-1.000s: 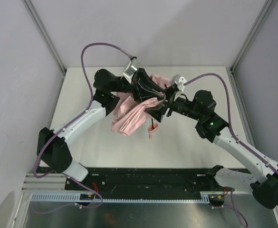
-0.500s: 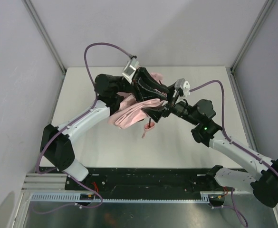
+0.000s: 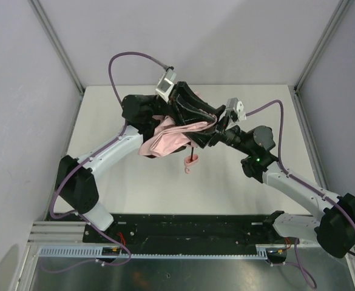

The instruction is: Put away the umbrella

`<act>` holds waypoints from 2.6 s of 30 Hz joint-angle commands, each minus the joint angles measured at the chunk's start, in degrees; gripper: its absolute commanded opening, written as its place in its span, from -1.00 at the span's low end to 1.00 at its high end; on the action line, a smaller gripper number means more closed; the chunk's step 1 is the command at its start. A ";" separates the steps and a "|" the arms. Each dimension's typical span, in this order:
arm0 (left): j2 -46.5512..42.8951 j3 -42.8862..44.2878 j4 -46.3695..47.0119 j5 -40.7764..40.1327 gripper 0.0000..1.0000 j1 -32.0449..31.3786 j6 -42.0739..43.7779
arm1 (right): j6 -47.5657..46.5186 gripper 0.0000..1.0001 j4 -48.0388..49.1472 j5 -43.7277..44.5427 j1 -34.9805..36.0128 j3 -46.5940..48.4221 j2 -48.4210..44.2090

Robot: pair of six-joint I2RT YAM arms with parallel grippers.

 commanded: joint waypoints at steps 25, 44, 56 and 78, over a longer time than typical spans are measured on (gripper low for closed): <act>-2.87 6.46 -0.58 2.30 0.85 -0.71 -6.93 | -6.74 -1.00 -35.00 -3.18 1.95 0.03 -18.56; -26.25 -15.57 -56.23 -40.30 -0.34 6.85 18.34 | -11.27 -1.00 -39.60 10.14 -4.75 -3.83 -25.90; -25.67 -20.00 -60.79 -45.52 -0.50 -3.95 22.13 | -13.72 -1.00 -38.89 13.62 -3.31 -3.65 -23.55; -21.22 -14.12 -53.73 -25.22 -0.55 -15.77 32.44 | -7.32 -0.41 -42.69 -4.88 -1.83 -3.14 -19.45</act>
